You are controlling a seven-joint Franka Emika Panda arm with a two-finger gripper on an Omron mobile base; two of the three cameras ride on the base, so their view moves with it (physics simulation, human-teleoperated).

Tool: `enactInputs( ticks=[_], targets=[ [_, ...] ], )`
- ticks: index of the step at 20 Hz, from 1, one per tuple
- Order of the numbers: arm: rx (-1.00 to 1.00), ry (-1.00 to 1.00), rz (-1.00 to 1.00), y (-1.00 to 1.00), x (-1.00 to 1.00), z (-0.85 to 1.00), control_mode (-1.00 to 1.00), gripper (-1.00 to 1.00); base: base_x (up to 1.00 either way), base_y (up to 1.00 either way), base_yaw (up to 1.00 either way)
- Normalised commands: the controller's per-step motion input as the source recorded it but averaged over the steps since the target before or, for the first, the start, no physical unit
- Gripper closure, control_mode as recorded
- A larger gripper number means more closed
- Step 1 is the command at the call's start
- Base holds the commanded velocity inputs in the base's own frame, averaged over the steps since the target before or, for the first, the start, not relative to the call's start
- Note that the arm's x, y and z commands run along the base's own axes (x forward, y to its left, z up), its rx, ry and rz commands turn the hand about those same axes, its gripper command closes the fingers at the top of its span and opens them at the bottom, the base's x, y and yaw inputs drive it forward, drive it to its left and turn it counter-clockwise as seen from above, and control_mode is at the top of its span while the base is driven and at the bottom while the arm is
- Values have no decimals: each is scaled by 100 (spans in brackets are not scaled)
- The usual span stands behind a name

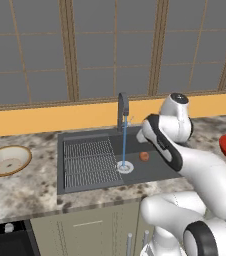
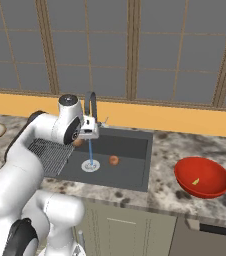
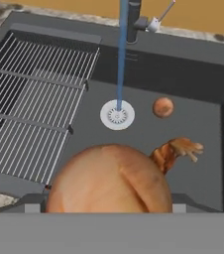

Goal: Pick the onions from the sink and place them in one bowl. Place the lemon wedge in the other bowl. Then turn off the sink faucet.

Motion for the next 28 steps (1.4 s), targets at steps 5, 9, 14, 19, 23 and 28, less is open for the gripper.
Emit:
enactInputs(
  ticks=[5,9,14,19,23,28],
  targets=[
    [0,10,2,34,-31,0,-100,100,0,0,0],
    [0,8,4,33,-19,0,-100,100,0,0,0],
    [0,5,6,35,-6,0,-100,100,0,0,0],
    [0,5,7,39,0,0,-100,100,0,0,0],
    [0,4,6,37,0,0,-100,100,0,0,0],
    [0,4,6,35,0,0,-100,100,0,0,0]
  ],
)
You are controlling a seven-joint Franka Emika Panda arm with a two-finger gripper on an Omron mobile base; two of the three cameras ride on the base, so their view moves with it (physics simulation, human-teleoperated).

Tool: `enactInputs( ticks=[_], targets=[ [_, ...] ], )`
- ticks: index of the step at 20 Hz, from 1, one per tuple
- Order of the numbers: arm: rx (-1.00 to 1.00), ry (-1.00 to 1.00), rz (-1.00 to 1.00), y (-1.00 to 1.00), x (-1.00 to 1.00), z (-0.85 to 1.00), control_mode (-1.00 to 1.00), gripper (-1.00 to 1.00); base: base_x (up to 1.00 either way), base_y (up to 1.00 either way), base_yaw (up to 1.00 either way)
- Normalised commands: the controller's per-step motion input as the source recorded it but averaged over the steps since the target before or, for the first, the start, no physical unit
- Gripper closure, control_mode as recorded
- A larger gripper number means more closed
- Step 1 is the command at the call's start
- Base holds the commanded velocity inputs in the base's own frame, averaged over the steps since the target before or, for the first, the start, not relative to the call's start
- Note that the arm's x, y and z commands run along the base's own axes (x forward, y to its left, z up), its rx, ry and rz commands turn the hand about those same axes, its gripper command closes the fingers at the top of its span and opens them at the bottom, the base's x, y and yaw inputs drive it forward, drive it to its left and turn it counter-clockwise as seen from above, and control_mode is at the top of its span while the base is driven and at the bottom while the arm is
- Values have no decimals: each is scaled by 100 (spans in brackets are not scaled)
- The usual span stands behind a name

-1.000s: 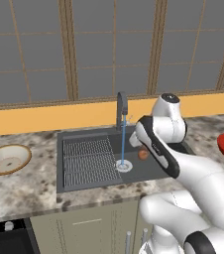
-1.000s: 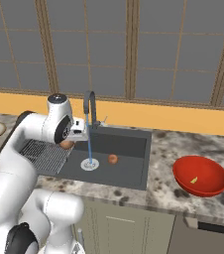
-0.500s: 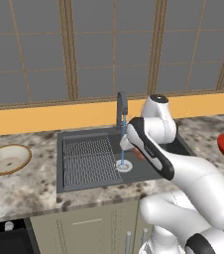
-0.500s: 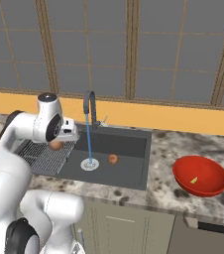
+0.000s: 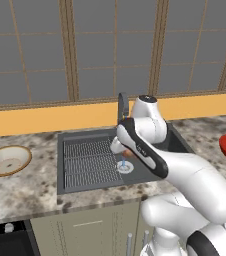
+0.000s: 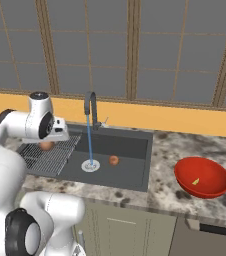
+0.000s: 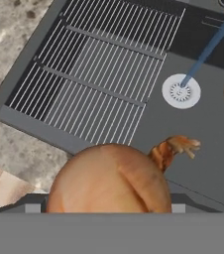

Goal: Pick the onions from the sink and place them in one bowl. Place the lemon wedge in the other bowl. Then turn off the sink faucet.

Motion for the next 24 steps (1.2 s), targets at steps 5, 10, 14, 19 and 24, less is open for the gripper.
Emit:
enactInputs(
  ticks=[5,10,14,19,24],
  targets=[
    [0,3,5,42,0,0,-100,100,0,0,0],
    [0,0,3,47,0,0,-100,100,0,0,0],
    [0,0,0,40,0,0,-100,100,0,0,0],
    [0,-2,0,39,0,0,-100,100,0,0,0],
    [0,0,0,40,0,0,-100,100,0,0,0]
  ],
)
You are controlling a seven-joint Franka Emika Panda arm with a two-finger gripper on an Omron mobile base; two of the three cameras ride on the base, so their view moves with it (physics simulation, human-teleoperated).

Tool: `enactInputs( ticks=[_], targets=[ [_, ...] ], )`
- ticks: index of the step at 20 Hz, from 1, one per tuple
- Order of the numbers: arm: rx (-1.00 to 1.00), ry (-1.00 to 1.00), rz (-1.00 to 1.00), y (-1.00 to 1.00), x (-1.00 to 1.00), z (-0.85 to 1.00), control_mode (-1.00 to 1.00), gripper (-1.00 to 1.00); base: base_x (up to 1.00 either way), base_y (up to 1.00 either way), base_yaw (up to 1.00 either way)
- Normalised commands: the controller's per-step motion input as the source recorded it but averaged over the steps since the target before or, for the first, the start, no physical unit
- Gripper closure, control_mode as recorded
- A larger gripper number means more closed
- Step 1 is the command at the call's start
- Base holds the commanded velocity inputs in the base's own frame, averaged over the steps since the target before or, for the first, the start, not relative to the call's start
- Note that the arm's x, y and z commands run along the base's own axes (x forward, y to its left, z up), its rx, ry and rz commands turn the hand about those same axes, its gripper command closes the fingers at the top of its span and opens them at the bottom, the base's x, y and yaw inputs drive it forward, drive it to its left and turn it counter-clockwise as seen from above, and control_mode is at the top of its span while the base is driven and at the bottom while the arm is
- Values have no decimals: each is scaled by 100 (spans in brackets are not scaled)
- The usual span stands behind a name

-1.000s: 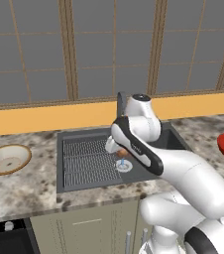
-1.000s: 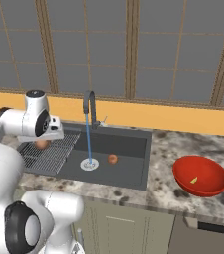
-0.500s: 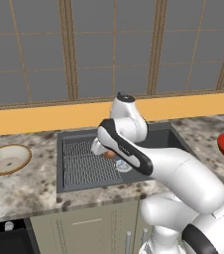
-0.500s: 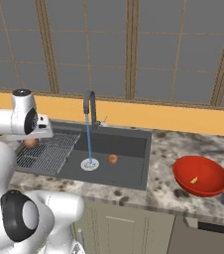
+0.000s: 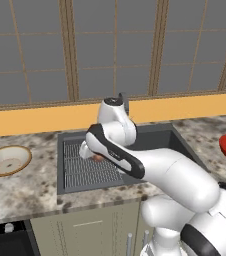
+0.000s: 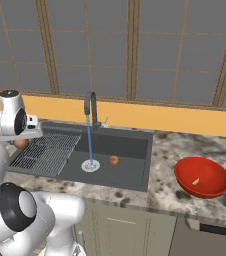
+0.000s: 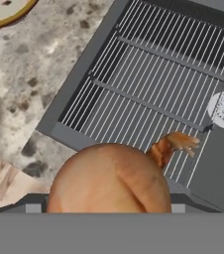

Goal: Pick the onions from the sink and place them in one bowl. Place the lemon wedge in the other bowl. Then turn off the sink faucet.

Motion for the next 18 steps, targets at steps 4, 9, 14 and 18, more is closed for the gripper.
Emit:
enactInputs(
  ticks=[4,9,14,18],
  targets=[
    [0,0,0,33,0,0,-100,100,0,0,0],
    [0,0,0,33,0,0,-100,100,0,0,0],
    [0,0,0,35,0,0,-100,100,0,0,0],
    [0,0,1,42,0,0,-100,100,0,0,0]
  ],
)
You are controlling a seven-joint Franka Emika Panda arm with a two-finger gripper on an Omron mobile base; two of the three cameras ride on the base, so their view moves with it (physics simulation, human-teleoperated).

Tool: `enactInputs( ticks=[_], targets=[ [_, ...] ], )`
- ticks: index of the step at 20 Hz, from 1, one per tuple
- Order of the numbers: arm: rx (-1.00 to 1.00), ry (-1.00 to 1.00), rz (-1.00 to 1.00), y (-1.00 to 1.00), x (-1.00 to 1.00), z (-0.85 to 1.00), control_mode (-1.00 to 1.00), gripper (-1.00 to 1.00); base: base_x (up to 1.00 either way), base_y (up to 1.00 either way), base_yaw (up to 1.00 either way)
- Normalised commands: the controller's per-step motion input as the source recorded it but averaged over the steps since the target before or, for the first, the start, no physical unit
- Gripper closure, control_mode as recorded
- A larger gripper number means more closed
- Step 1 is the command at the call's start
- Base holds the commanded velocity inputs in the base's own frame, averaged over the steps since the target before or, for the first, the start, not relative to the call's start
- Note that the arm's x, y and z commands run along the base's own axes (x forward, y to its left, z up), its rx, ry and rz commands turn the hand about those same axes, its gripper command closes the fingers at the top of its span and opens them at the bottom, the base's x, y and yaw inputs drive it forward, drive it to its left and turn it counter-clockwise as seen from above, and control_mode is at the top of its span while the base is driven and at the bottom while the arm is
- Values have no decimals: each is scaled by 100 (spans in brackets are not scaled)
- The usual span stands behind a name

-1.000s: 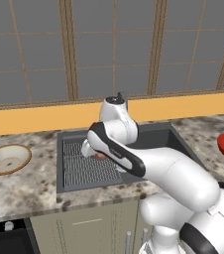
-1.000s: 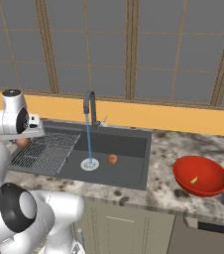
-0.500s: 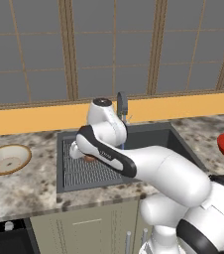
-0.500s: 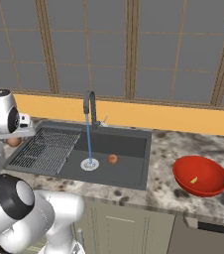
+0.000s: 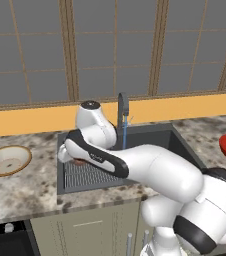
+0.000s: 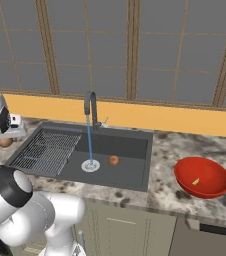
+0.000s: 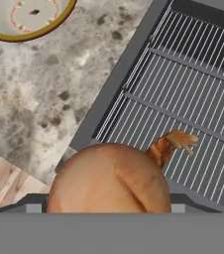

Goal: Pick the onions from the sink and place them in one bowl. Place the lemon wedge in the other bowl. Then turn off the sink faucet.

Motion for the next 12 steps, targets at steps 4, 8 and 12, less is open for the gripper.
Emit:
enactInputs(
  ticks=[4,8,12],
  targets=[
    [0,0,5,28,0,0,-100,100,0,0,0],
    [0,0,5,37,0,0,-100,100,0,0,0],
    [0,0,4,44,8,0,-100,100,0,0,0]
  ],
)
